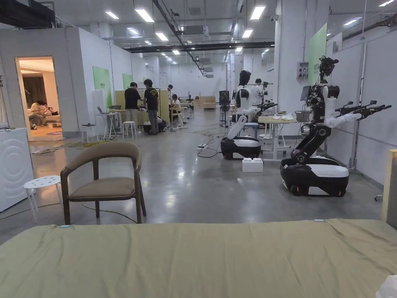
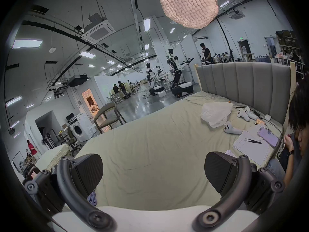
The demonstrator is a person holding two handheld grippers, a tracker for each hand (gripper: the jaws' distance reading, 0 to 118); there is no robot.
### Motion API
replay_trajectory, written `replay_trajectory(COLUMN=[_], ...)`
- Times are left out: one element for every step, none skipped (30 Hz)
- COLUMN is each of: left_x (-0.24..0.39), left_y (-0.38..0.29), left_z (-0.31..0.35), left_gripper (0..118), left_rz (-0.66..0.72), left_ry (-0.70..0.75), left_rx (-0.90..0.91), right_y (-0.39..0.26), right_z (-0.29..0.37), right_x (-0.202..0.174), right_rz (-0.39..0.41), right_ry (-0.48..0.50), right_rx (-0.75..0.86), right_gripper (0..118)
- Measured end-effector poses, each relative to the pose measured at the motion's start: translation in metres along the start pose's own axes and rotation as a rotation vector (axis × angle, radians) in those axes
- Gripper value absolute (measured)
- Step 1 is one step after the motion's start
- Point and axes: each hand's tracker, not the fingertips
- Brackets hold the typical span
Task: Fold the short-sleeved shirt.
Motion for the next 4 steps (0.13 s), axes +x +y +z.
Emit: replay_trajectory(left_x=[0.0001,0.0001,-0.0003,-0.0007], left_y=[0.0002,0.0004,0.0003,0.0001], left_z=[0.0004,0.0007,0.0006,0.0003], left_gripper=[118,118,118,118], left_rz=[0.0,0.002,0.006,0.013], left_ry=[0.0,0.001,0.002,0.003], left_rx=[0.0,0.001,0.0,-0.001], right_y=[0.0,-0.0002,-0.0016,-0.0031], right_z=[0.0001,0.0007,0.0006,0.0011], right_x=[0.0005,0.0002,-0.0004,-0.001], right_rz=[0.003,0.008,0.021,0.051], right_ry=[-0.016,-0.071,-0.112,-0.124], right_rx=[0.012,0.033,0.052,0.059], right_gripper=[118,118,117,117])
